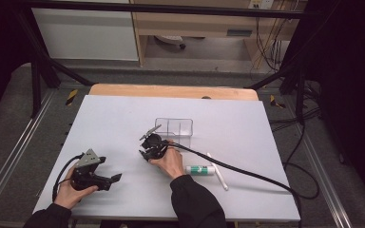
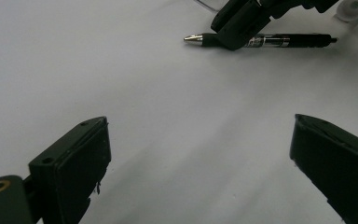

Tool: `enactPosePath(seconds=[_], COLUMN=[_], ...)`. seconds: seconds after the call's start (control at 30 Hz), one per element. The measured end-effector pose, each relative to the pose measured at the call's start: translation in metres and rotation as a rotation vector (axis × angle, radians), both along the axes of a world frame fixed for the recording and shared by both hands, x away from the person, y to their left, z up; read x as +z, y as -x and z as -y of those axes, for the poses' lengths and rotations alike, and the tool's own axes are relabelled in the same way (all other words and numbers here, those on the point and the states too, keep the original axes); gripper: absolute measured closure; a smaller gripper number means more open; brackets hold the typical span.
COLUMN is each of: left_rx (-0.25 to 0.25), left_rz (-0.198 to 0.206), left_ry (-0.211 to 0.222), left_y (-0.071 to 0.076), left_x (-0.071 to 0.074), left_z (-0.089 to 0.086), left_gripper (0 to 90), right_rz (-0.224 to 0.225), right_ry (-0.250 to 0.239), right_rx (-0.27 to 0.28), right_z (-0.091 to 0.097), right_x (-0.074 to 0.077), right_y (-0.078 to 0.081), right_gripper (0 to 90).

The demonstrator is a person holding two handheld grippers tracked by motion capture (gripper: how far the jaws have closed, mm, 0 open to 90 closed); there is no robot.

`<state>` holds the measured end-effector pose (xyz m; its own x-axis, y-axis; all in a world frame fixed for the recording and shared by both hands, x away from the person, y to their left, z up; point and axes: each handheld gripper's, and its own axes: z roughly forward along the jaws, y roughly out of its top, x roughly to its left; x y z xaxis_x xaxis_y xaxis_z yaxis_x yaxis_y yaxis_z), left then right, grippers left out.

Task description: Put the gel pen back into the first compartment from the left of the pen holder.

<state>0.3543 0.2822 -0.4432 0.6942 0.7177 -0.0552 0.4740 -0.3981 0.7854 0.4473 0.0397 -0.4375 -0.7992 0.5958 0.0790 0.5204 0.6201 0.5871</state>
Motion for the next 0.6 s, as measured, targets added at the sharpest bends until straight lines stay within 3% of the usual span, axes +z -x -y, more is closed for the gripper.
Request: enactPosePath(seconds=[0.33, 0.6], left_rx=[-0.002, -0.002], left_rz=[0.002, 0.001], left_ry=[0.000, -0.003], left_y=[0.000, 0.000], left_x=[0.000, 0.000], left_z=[0.000, 0.000], left_gripper=[5.3, 5.3], right_rz=[-0.021, -0.027], right_ry=[-0.005, -0.035], right_rx=[-0.014, -0.007], right_z=[0.001, 0.004], right_x=[0.002, 0.016], right_y=[0.000, 0.006], right_gripper=[80.6, 80.9])
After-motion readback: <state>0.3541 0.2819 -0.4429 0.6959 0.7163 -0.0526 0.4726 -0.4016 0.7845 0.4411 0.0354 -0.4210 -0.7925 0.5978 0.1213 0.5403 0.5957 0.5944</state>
